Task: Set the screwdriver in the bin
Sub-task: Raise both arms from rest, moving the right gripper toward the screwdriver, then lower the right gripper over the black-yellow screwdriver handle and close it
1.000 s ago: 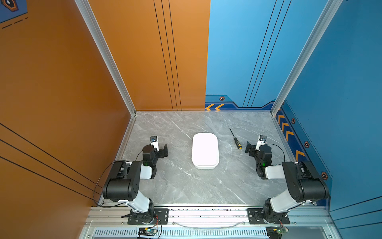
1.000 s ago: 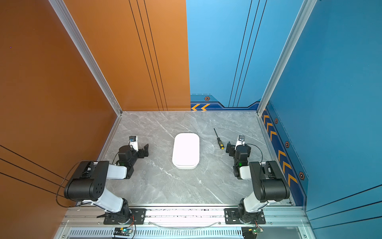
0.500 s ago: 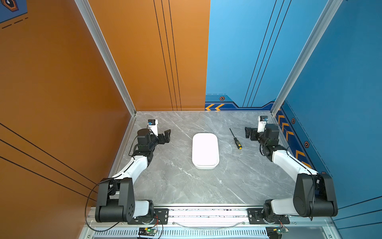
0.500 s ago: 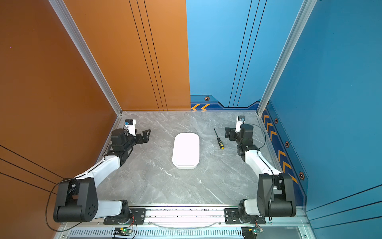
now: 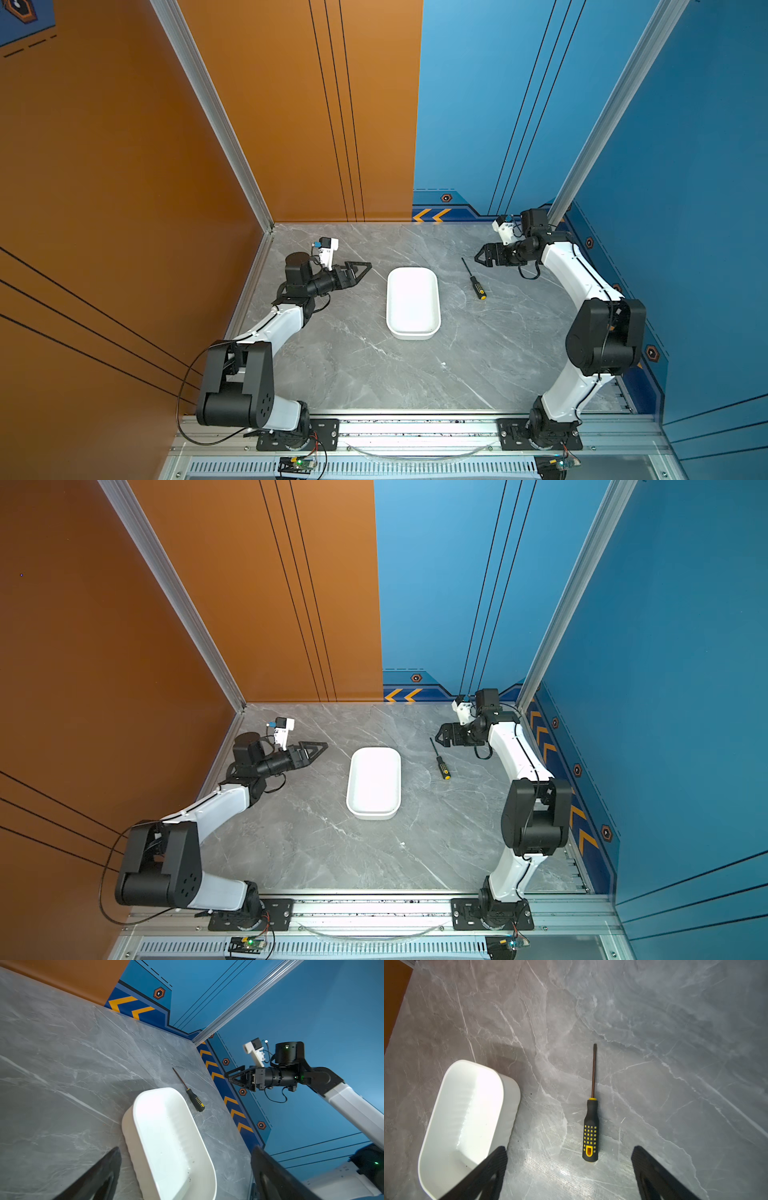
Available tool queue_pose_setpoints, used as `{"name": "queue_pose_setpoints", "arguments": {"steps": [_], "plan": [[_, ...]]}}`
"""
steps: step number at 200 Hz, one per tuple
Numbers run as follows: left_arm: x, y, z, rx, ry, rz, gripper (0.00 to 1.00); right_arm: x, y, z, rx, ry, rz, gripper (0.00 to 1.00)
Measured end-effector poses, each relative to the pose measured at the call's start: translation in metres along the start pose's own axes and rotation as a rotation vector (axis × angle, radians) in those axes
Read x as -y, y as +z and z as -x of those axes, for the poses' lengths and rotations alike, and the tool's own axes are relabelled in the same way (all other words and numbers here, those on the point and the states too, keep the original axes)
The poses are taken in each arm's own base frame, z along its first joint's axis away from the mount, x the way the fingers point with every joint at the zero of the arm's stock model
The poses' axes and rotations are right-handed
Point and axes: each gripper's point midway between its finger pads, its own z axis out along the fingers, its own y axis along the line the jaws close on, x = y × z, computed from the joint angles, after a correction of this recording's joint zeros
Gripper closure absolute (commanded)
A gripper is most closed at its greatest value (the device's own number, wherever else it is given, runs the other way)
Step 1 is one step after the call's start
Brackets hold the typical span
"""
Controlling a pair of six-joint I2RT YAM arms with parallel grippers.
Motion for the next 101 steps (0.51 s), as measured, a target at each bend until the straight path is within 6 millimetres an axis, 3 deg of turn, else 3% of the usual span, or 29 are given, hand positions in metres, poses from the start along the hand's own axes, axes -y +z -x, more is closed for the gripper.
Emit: {"name": "queue_pose_setpoints", "arguments": {"steps": [55,101], "plan": [[-0.006,0.014,-0.022,-0.087,-0.163,-0.044,0.02,0.007,0.021,-0.008,-0.098,0.035,0.011,0.18],[-0.012,0.025,-0.041,-0.151,-0.250,-0.053,0.02,0.018,0.054,-0.003,-0.185,0.040,0.009,0.29]]}}
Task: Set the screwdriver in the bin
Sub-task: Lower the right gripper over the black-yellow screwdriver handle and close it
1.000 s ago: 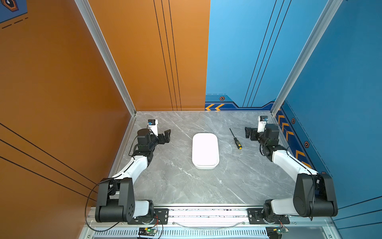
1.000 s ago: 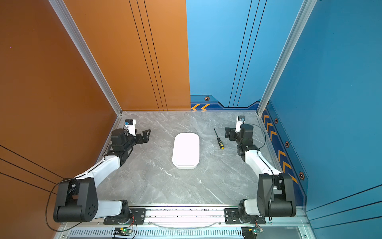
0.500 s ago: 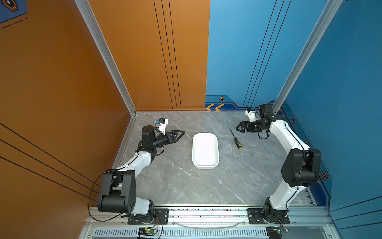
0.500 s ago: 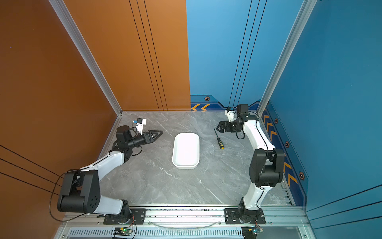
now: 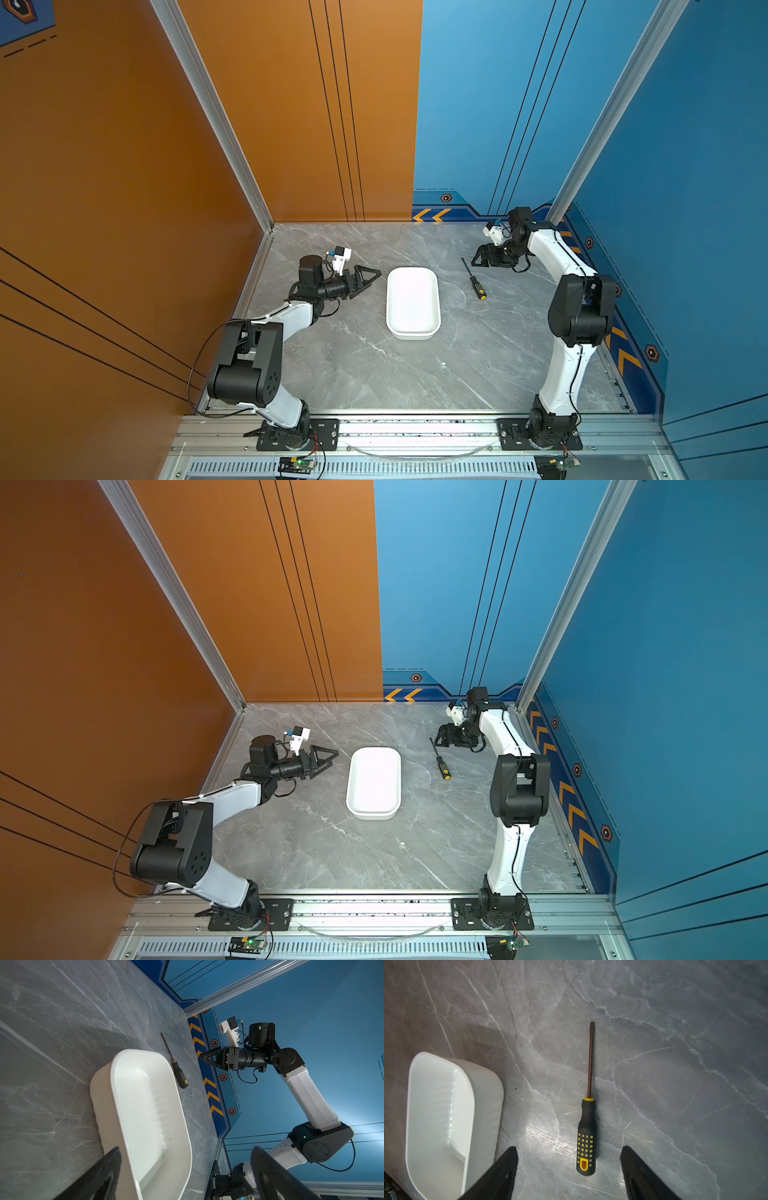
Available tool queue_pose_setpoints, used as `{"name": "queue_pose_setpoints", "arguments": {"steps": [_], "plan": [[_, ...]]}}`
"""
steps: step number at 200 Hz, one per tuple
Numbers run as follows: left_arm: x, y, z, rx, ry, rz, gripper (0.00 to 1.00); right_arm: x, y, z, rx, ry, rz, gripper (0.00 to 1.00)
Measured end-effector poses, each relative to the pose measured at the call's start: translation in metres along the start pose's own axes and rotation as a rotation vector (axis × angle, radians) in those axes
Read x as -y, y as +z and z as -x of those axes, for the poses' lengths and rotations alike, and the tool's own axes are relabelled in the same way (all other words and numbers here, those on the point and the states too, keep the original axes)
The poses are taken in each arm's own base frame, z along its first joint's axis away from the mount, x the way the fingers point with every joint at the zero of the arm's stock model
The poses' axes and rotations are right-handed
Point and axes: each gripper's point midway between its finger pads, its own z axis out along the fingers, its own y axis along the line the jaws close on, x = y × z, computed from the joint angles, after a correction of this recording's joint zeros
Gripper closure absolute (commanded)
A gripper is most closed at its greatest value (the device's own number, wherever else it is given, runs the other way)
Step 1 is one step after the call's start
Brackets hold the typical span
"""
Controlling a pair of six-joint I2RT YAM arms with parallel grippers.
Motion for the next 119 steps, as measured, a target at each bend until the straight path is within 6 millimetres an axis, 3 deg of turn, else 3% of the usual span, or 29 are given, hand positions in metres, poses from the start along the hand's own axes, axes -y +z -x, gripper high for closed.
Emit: {"name": "queue_pose_setpoints", "arguments": {"steps": [46,119], "plan": [[-0.002,0.001,-0.001,-0.007,-0.015,-0.003,0.02,-0.001,0.028,-0.010,-0.123,-0.031,-0.068,0.31],[-0.007,0.003,-0.003,-0.014,-0.028,0.000,0.02,0.008,0.025,-0.032,-0.237,-0.054,-0.181,0.32]]}}
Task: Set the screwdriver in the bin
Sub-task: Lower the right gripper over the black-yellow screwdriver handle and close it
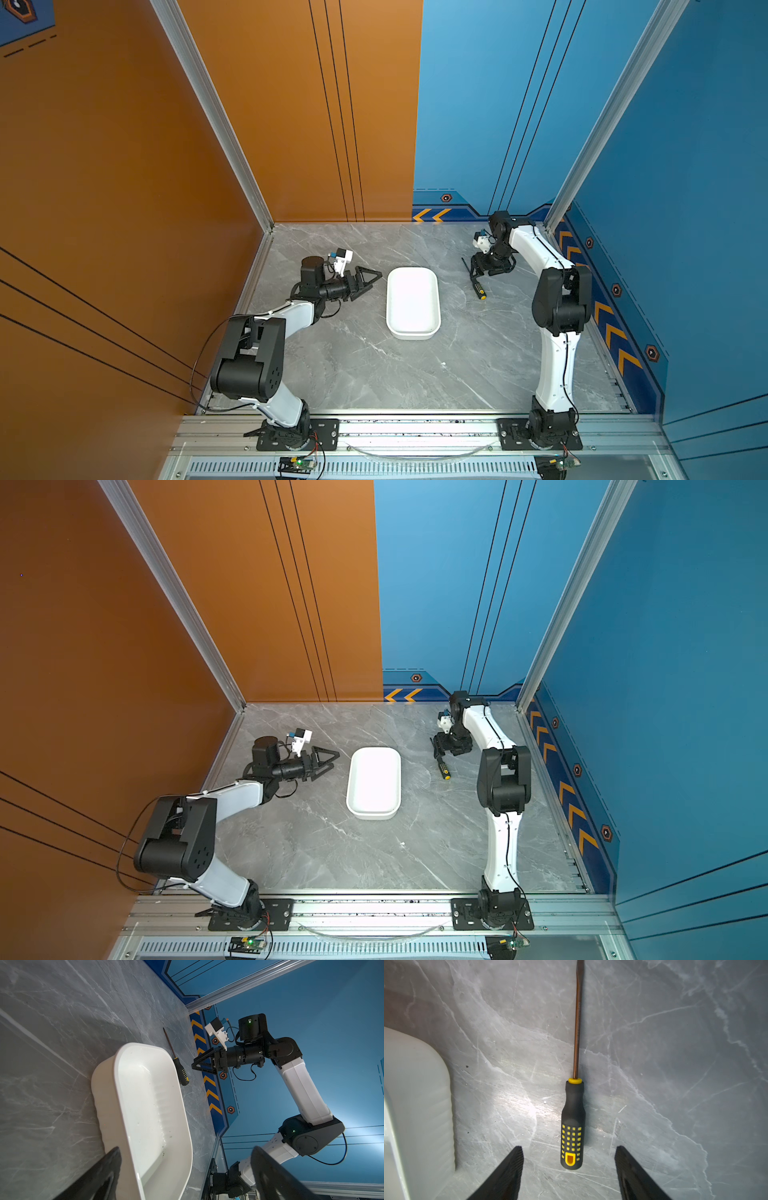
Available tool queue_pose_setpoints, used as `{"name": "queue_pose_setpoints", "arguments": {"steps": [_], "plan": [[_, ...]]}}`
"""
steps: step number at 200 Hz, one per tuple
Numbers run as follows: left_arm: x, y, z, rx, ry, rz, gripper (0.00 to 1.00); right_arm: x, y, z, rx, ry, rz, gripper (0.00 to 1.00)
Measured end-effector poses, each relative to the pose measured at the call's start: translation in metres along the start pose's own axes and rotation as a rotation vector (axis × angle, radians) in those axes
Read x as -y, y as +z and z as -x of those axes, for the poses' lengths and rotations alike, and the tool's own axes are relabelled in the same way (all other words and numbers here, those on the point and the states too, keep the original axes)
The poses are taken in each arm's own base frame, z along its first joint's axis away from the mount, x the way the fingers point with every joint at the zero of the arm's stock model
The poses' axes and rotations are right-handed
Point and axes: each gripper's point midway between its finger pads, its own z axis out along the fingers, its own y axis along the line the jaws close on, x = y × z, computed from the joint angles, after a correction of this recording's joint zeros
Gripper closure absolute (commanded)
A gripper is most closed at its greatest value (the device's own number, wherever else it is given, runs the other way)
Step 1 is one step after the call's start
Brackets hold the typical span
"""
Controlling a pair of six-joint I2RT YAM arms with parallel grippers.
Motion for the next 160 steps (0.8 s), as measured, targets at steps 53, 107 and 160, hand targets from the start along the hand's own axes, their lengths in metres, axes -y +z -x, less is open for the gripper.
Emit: {"name": "queue_pose_setpoints", "arguments": {"steps": [53,107,160], "plan": [[-0.001,0.000,0.000,-0.001,-0.002,0.001,0.02,0.001,0.028,-0.011,-0.095,-0.011,-0.037,0.34],[-0.002,0.000,0.000,-0.002,-0.004,0.001,0.02,0.005,0.035,-0.017,-0.130,-0.010,-0.060,0.38],[-0.002,0.000,-0.001,-0.002,-0.004,0.002,0.02,0.005,0.045,-0.025,-0.175,-0.016,-0.072,0.45]]}}
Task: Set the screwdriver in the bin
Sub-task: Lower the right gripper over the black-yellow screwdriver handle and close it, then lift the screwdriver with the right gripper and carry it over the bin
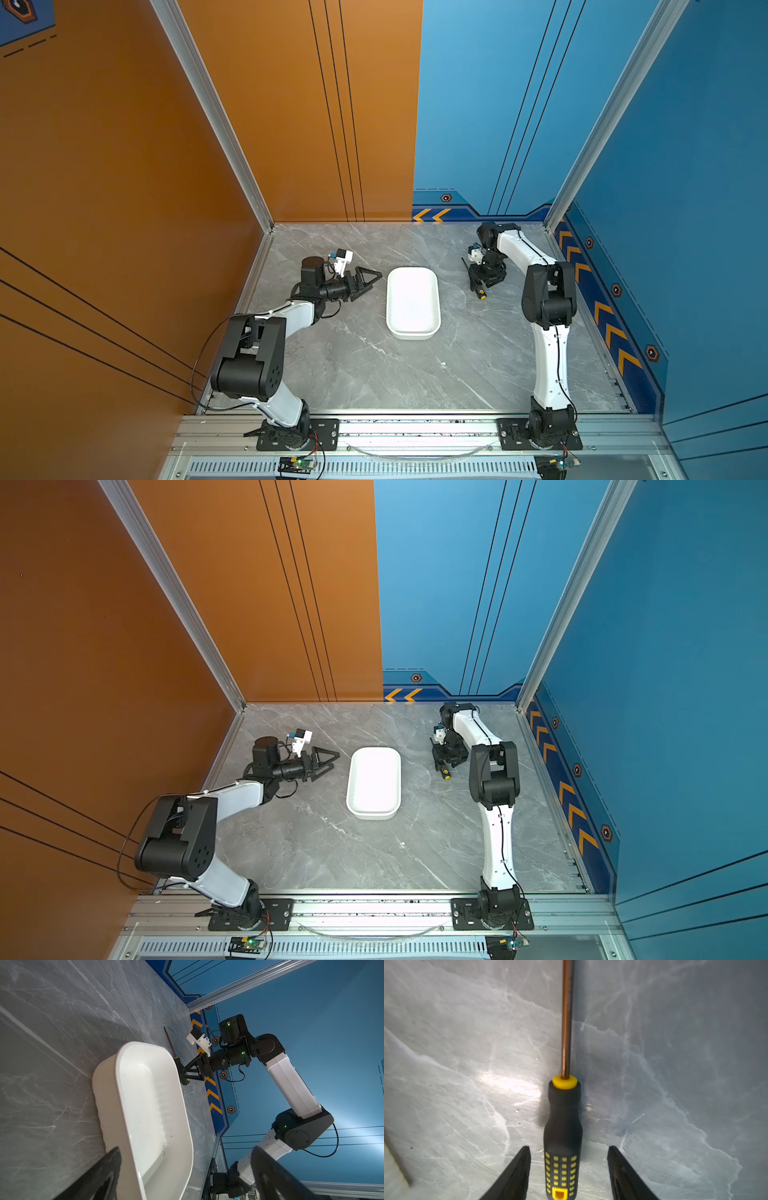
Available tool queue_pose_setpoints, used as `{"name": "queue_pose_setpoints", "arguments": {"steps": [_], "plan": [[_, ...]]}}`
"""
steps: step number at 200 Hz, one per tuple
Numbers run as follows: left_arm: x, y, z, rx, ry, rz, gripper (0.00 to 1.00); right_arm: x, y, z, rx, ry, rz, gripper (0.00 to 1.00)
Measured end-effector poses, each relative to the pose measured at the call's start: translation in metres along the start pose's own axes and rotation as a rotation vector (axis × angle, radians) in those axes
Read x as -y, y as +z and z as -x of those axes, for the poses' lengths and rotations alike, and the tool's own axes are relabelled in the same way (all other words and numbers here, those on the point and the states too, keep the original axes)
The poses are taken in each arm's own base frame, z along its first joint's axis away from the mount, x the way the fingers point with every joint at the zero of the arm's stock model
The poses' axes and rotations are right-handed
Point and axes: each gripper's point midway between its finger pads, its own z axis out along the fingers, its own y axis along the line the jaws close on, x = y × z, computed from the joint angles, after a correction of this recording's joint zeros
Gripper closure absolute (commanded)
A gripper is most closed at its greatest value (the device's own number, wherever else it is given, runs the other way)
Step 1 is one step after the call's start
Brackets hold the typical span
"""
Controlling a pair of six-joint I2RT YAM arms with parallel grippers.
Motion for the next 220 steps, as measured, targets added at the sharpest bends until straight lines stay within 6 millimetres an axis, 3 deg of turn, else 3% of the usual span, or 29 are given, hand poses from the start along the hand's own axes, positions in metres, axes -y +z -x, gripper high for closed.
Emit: {"name": "queue_pose_setpoints", "arguments": {"steps": [71,140,192,220], "plan": [[-0.001,0.000,-0.003,-0.008,-0.006,-0.002,0.02,-0.001,0.009,-0.002,-0.024,-0.004,-0.005,0.64],[-0.002,0.000,-0.005,-0.010,-0.009,-0.001,0.02,-0.001,0.010,-0.004,-0.034,-0.001,0.001,1.00],[-0.003,0.000,-0.005,-0.010,-0.011,0.000,0.02,-0.016,0.005,-0.006,-0.036,0.082,0.093,1.00],[-0.004,-0.001,-0.007,-0.011,-0.014,0.003,0.02,-0.024,-0.030,-0.008,0.013,0.183,0.130,1.00]]}}
